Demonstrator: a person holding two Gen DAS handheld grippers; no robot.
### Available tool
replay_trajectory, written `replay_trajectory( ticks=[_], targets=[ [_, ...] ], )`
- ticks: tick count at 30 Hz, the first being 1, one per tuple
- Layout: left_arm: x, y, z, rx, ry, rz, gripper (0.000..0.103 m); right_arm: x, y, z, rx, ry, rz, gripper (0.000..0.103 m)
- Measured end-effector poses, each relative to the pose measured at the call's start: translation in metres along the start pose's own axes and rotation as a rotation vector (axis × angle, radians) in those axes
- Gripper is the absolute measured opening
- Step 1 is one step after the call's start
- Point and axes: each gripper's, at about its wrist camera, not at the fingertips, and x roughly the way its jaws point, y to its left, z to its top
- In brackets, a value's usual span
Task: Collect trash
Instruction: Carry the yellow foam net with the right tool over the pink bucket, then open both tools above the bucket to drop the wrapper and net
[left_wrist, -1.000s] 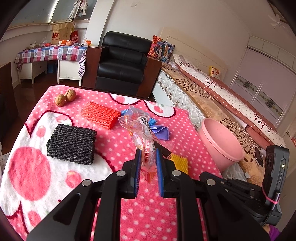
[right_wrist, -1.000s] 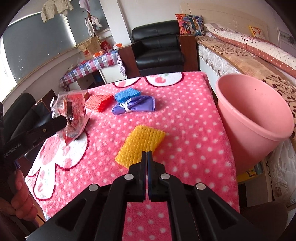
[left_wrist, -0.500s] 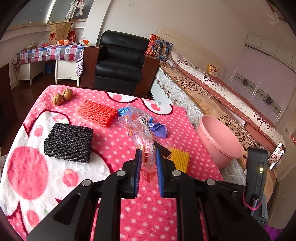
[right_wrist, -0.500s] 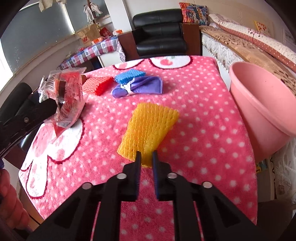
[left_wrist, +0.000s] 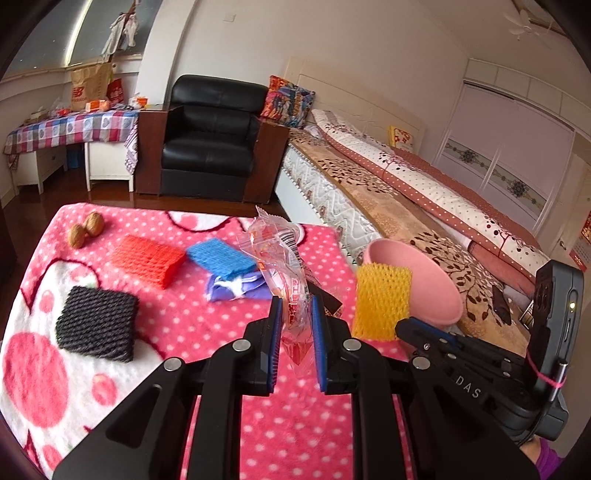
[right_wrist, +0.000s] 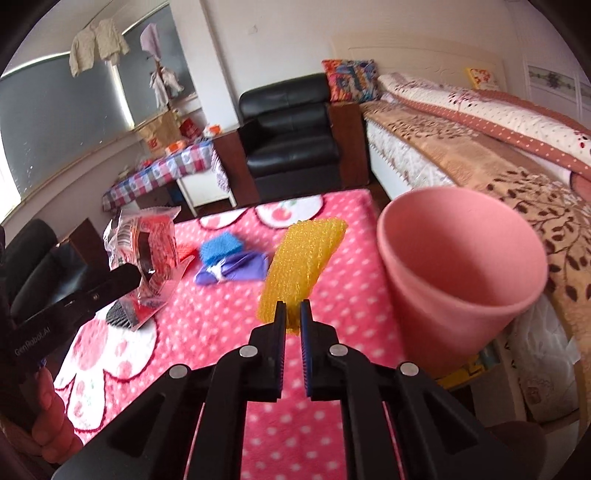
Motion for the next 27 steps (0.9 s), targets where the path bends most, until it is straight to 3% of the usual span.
replay_trajectory(
  ticks=[11,18,27],
  targets=[
    [0.039,-0.078,0.019,0.116,-0.003,-0.096,0.015,-0.027,-0.089,0.021,0.122,-0.085,-0.126,0.007],
    [0.077,-0.123,0.02,0.184,0.026,-0.134,0.015,-0.022,-0.132,0.021,0.165,-0.077,-0.175,0.007],
    [0.13,-0.153,0.01,0.209,0.112,-0.148,0.015,-0.006,-0.157,0.018,0.185,-0.049,-0.189,0.008]
  ],
)
